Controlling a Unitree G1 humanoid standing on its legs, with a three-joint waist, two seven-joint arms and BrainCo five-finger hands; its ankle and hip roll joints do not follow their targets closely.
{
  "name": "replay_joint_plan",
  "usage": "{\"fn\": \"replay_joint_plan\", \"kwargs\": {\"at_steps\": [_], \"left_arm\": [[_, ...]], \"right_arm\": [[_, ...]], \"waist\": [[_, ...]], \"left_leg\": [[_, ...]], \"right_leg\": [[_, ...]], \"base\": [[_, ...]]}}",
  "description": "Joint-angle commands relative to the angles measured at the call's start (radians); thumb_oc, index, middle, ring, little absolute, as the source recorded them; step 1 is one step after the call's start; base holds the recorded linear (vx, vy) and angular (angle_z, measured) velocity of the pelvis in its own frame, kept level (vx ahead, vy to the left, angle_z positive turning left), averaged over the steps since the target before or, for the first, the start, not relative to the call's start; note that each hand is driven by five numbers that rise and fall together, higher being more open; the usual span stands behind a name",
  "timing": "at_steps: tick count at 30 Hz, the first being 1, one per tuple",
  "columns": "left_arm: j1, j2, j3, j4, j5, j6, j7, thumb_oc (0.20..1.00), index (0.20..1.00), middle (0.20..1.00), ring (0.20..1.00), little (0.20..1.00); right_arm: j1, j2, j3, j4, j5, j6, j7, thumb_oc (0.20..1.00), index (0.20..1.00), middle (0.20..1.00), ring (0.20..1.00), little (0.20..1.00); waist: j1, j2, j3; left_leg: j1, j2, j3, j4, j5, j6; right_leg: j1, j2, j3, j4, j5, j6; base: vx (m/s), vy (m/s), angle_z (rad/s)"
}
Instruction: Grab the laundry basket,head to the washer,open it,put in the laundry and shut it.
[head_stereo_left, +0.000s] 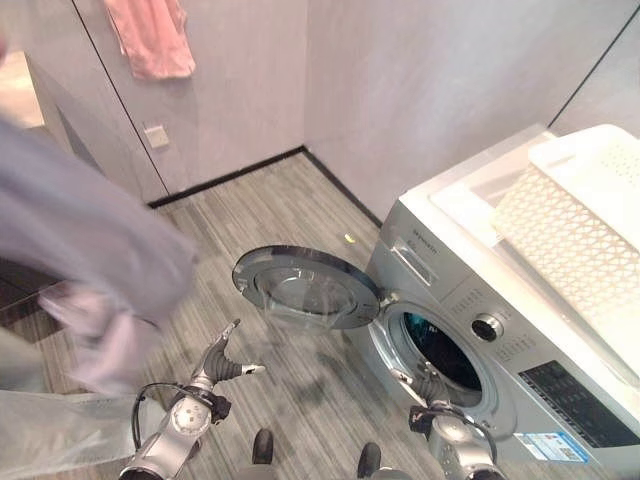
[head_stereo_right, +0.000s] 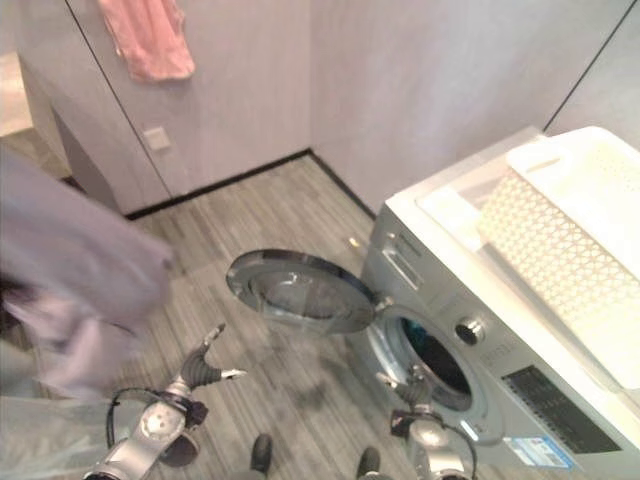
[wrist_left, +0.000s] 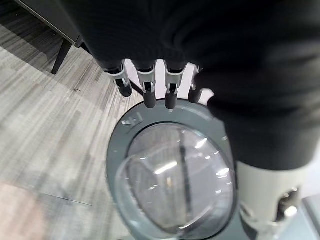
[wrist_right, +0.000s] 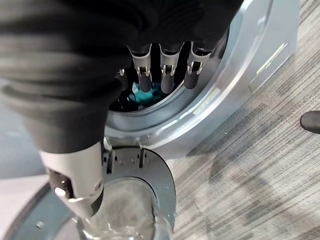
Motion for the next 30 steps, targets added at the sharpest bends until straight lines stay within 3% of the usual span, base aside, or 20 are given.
{"fn": "replay_joint_plan", "kwargs": {"at_steps": [1,10,19,30], "left_arm": [[-0.055,-0.017,-0.007,0.003,-0.028,-0.021,-0.013,1.0,1.0,1.0,1.0,1.0],[-0.025,-0.056,-0.044,0.02,-0.044,-0.016,-0.021,1.0,1.0,1.0,1.0,1.0],[-0.043,-0.061,-0.064,0.028,-0.038,-0.014,-0.026,1.0,1.0,1.0,1.0,1.0],[-0.034,-0.055,-0.033,0.027,-0.039,-0.024,-0.028,1.0,1.0,1.0,1.0,1.0]], "right_arm": [[-0.032,-0.013,-0.022,0.021,-0.006,-0.002,-0.003,1.0,1.0,1.0,1.0,1.0],[-0.019,0.02,0.075,-0.015,0.007,0.002,0.015,1.0,1.0,1.0,1.0,1.0],[-0.003,-0.005,0.062,-0.051,0.012,-0.005,0.006,1.0,1.0,1.0,1.0,1.0],[0.101,-0.07,-0.021,-0.188,-0.067,-0.011,-0.001,1.0,1.0,1.0,1.0,1.0]], "waist": [[0.013,0.039,-0.007],[0.026,0.023,-0.026],[0.01,0.023,-0.024],[-0.041,0.031,-0.009]], "left_leg": [[0.107,0.069,0.067,0.012,-0.146,-0.013],[0.169,0.083,0.125,0.012,-0.164,-0.02],[0.178,0.101,0.131,0.012,-0.161,-0.031],[0.23,0.094,0.255,0.012,-0.18,-0.02]], "right_leg": [[-0.03,-0.106,0.04,0.045,0.009,0.122],[-0.009,-0.102,0.086,-0.001,0.032,0.121],[-0.003,-0.085,0.095,-0.001,0.017,0.113],[-0.084,-0.079,0.205,-0.001,0.065,0.143]], "base": [[0.06,0.027,-0.13],[0.03,0.012,-0.21],[0.03,-0.019,-0.03],[0.02,0.032,-0.33]]}}
